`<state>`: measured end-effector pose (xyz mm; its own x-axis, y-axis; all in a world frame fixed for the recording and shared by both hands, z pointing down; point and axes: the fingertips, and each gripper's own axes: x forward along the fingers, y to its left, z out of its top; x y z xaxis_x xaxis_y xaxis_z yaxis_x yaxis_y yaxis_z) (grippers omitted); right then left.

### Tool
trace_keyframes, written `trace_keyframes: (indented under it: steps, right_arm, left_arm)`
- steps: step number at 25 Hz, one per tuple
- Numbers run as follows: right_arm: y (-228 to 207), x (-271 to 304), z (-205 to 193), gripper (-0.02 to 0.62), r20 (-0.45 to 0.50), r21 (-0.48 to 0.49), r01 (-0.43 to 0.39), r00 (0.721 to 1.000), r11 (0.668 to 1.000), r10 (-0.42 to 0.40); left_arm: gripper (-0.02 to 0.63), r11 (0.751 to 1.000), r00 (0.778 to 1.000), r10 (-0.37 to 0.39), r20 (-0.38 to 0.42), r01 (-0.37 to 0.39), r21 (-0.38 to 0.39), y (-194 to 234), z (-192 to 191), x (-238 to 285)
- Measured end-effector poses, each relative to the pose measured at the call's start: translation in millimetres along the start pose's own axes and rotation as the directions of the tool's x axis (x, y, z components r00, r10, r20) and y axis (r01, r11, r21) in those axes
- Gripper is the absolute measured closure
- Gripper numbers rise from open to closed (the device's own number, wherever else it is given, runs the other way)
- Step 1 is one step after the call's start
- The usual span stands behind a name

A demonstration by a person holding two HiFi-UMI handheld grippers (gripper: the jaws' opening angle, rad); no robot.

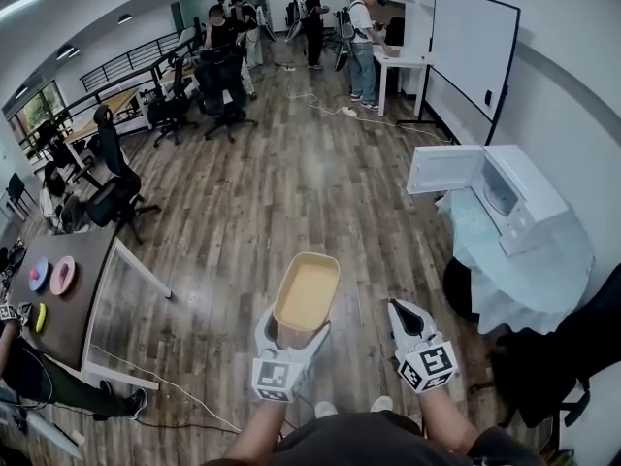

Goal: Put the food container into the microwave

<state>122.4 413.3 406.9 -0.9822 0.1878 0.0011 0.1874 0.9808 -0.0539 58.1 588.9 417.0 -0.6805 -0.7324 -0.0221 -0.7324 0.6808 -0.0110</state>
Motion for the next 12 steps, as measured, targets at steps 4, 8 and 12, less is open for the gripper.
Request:
trace_keyframes:
  steps: [4, 8, 12]
  right_arm:
    - [-1.3, 3.0, -5.4, 0.600, -0.013, 0.005, 0.024, 1.000, 1.000, -0.024]
    - [-11.9, 10.8, -6.4, 0.600, -0.019, 0.005, 0.039, 0.999, 0.999, -0.039]
    - [-29.9, 17.7, -8.0, 0.600, -0.028, 0.012, 0.049, 0.998, 0.999, -0.048]
  left_arm:
    - [0.098, 1.000, 1.000, -0.019, 0.002, 0.019, 0.005, 5.8, -3.6, 4.6]
    - [0.097, 0.999, 0.999, -0.043, -0.002, 0.043, 0.003, 5.8, -6.4, 20.9]
    - [0.098, 0.998, 0.998, -0.063, -0.014, 0.062, -0.005, 1.3, -9.6, 42.7]
